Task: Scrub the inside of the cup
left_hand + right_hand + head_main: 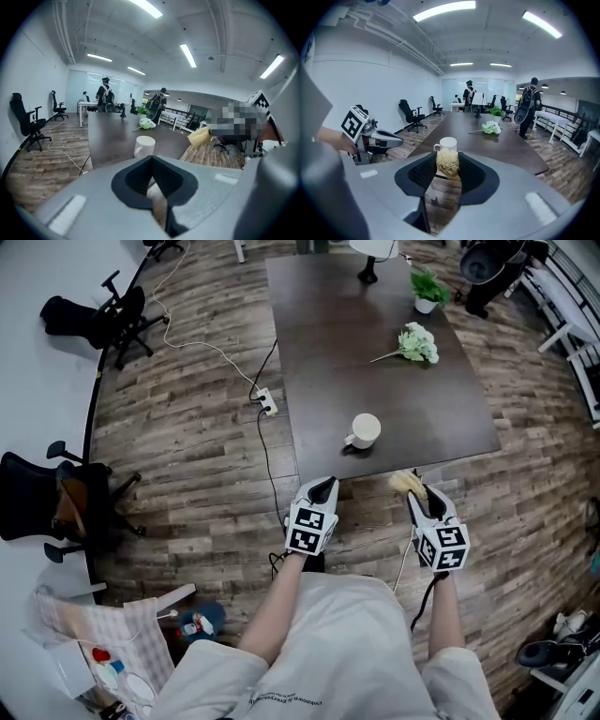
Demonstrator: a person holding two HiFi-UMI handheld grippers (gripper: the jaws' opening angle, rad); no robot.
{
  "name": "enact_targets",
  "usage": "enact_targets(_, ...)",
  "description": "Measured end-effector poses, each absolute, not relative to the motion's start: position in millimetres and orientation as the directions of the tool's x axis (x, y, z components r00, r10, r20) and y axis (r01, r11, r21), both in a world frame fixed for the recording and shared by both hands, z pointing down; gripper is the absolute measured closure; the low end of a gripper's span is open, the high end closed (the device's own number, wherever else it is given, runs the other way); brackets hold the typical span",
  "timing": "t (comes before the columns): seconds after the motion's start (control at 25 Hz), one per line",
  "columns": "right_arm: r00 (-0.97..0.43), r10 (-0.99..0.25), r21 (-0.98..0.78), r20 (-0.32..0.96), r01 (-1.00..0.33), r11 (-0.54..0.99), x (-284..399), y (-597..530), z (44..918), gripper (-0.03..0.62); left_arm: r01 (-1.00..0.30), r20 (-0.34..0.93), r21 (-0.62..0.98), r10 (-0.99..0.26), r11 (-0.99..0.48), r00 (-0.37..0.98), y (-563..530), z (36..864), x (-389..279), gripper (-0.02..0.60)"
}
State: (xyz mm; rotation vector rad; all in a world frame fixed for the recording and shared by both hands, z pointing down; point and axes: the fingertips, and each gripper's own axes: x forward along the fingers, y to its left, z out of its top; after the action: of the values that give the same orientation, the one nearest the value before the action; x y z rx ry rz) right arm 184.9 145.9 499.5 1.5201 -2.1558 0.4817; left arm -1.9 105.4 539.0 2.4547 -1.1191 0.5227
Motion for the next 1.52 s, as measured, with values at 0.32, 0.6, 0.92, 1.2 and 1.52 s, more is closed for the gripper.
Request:
enact_targets(0.32,-0.250,-0.723,0.043,0.644,-0.932,0.361,155,105,517,0.430,-0.702,0.486,0.153,-0.565,-0.696,0.667,59,559,-6,0.581)
enact_targets(0.6,-0.246,-0.660,0.068,0.710,-0.909,0.412,149,65,523,0.430,-0.602,0.493,0.163,-0.464,-0.781,0.736,39,573,18,0.581)
enact_targets(0.92,-0.322,-0.598,0.086,0.734,-0.829,0.553,144,0,523,0.430,-0.557,0.544,0.113,-0.419,-0.823,0.728,14,602,41,0.581)
enact_targets(1.2,-0.392,-0.465,0.106,0.794,-0.664,0.740,126,-33,536,0.430,-0.554,0.589,0.105,-0.398,-0.826,0.704,-10,626,56,0.512)
enact_targets(1.52,-0.426,-0.352,0.095,0.834,-0.518,0.850,111,-40,559,0.430,-0.505,0.629,0.054,-0.363,-0.862,0.687,-16,636,73,0.528)
